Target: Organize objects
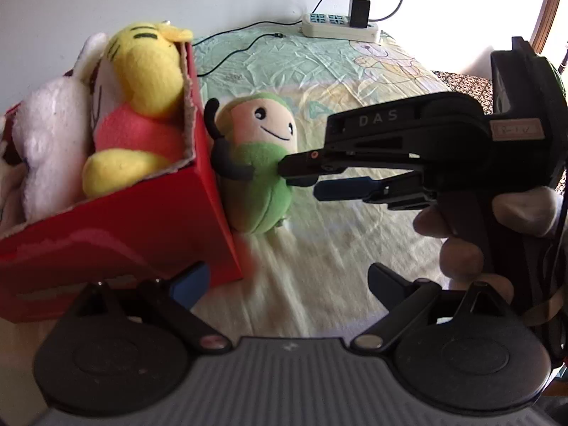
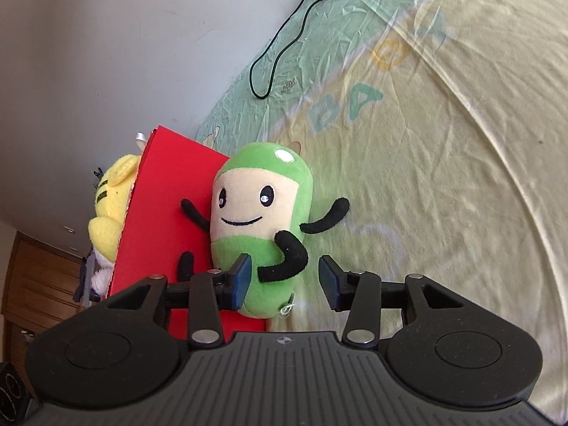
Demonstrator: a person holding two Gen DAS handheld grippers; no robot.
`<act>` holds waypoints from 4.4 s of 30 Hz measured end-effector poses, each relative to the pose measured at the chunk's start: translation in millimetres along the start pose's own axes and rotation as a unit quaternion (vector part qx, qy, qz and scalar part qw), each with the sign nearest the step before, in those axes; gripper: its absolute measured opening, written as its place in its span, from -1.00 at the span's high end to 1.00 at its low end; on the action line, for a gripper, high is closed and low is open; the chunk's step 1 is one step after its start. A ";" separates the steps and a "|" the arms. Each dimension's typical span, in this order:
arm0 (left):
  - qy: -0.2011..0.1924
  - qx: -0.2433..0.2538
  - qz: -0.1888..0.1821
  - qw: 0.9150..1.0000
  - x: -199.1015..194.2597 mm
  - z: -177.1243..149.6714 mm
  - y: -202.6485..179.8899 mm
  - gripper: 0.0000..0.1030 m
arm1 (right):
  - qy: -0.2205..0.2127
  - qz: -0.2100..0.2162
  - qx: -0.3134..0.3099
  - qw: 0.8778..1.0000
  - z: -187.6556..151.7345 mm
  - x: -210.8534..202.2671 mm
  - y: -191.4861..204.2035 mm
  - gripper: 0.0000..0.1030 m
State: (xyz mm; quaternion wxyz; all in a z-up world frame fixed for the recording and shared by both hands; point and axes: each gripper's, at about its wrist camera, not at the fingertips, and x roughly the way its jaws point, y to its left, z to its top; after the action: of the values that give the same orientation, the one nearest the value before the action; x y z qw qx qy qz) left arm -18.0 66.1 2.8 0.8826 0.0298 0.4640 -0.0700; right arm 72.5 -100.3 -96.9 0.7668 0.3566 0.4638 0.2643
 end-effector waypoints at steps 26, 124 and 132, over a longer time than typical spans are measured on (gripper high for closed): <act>-0.033 0.009 -0.074 0.997 -26.9 7.1 -38.4 -0.85 | -0.025 0.030 -0.053 0.998 -18.8 -90.9 -9.6 0.81; -0.143 -0.001 -0.095 0.985 -115.9 2.0 42.0 -0.85 | -0.007 0.176 -0.086 0.981 -52.7 -86.5 92.0 0.07; -0.175 -0.011 -0.090 0.980 -136.1 1.3 120.6 -0.85 | -0.024 0.186 -0.115 0.976 -63.5 -40.0 153.1 0.06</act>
State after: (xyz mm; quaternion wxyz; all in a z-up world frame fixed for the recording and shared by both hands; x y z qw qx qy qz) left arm -74.9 198.2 114.1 0.9404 -0.0342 0.3042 -0.1483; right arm -13.3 -17.8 25.2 0.7510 0.3517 0.3377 0.4453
